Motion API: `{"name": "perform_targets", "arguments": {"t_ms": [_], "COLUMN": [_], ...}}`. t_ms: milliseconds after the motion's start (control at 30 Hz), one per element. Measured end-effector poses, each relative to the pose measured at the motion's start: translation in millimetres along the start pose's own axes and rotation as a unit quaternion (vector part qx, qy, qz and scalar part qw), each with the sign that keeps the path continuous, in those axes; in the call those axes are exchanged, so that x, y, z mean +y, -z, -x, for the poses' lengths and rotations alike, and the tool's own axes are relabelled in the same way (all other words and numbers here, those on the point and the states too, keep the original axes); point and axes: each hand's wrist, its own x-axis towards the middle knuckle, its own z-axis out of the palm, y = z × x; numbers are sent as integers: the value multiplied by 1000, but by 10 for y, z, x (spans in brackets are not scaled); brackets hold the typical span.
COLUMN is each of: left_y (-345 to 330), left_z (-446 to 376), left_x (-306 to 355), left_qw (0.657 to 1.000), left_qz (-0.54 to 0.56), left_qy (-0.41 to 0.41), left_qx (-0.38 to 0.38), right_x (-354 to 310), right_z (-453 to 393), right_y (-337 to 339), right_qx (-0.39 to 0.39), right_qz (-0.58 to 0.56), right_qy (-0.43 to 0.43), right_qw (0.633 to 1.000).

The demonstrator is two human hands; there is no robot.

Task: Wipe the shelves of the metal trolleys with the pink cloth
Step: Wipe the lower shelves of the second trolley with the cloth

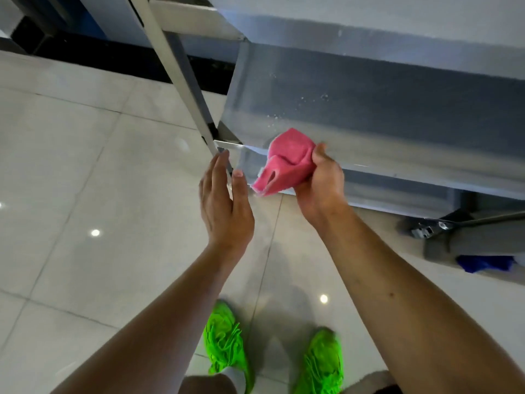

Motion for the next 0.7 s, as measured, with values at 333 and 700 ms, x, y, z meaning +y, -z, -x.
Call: {"name": "perform_targets", "arguments": {"t_ms": [333,700], "left_y": [-530,-996], "left_z": [-716,-1112], "left_x": [-150,-426], "left_qw": [984,966], "left_qz": [134,142], "left_qy": [-90,-180], "left_qx": [78,119], "right_x": [-141,-427], "right_z": [-494,-1040], "right_y": [-414,-423], "right_qx": [-202,16], "right_qz": [4,597], "right_qy": [4,385], "right_qw": [979,704]}}
